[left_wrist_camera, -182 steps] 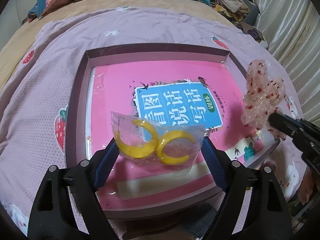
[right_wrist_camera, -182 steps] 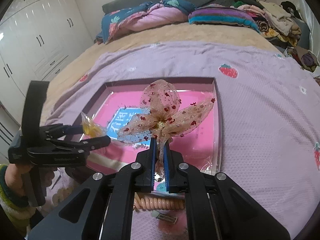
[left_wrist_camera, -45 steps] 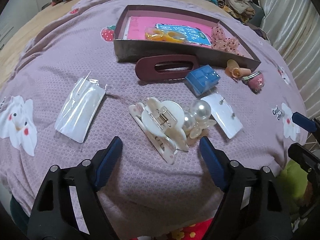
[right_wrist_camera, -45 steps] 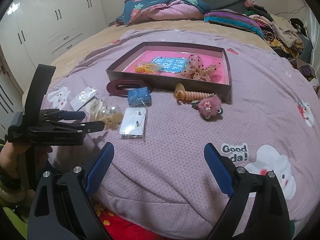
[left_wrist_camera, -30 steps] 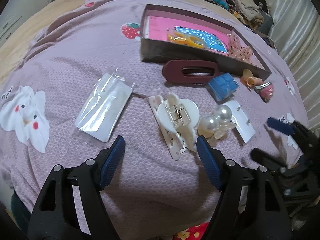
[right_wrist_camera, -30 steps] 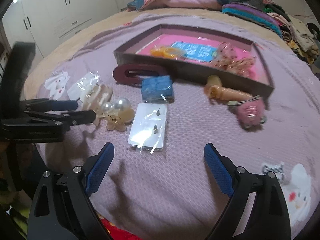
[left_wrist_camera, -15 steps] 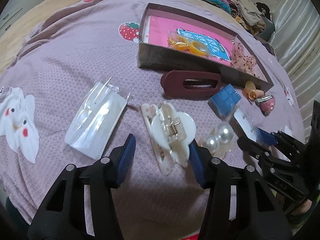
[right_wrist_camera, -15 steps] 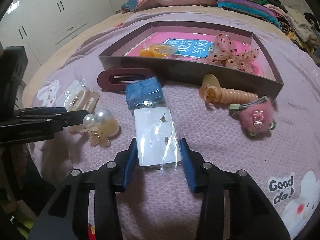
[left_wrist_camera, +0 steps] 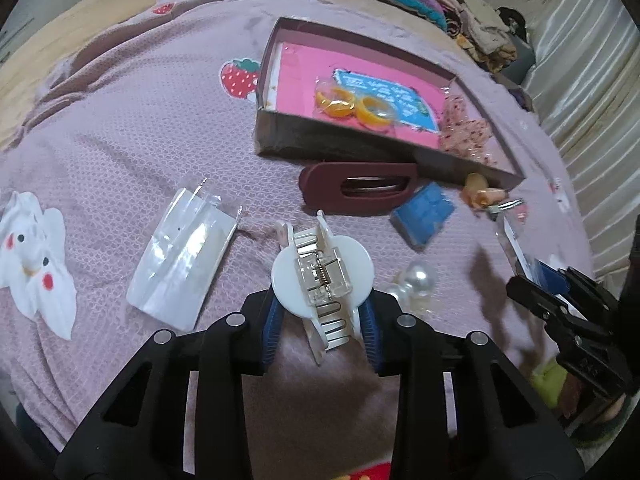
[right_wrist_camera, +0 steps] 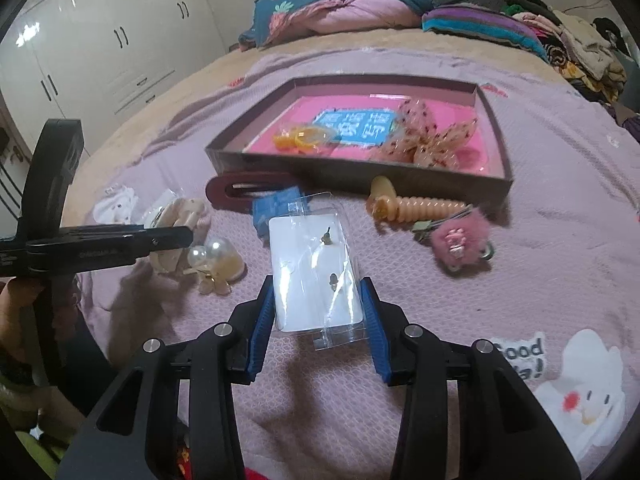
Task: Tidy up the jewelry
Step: 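Grasp the white earring card with right tool while left grasps white claw clip, then carry earring card and claw clip into the pink tray and open both tools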
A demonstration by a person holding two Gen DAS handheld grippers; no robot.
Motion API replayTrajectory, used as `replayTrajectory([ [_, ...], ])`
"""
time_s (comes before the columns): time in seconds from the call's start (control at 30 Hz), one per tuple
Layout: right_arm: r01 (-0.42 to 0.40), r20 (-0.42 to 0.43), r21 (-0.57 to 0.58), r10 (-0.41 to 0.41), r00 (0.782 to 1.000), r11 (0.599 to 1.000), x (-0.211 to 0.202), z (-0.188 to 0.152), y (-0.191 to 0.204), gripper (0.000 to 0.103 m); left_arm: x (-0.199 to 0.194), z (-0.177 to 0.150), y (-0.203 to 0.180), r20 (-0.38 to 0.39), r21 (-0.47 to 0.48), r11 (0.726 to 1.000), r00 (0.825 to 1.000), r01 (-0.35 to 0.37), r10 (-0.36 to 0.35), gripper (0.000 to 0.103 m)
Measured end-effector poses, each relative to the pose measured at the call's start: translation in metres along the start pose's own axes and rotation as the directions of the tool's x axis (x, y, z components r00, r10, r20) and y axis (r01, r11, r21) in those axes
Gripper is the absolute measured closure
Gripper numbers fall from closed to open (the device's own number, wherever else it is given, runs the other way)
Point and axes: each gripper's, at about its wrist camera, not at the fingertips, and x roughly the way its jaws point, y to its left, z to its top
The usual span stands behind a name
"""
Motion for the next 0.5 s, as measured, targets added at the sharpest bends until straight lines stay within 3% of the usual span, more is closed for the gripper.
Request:
replayTrajectory([
  [0.27, -0.004, 0.061, 0.029, 0.002, 0.998, 1.000, -0.026, 0.007, -0.005, 0.063, -0.034, 0.004, -0.009, 0.043, 0.014, 0.999, 0.998, 0.044, -0.044, 0.078],
  [0.5, 0.019, 0.115, 0.050, -0.025, 0.993, 0.999, -0.046, 0.019, -0.016, 0.063, -0.052, 0.029, -0.029, 0.105, 0.054, 0.997, 0.992, 0.059, -0.064, 0.078],
])
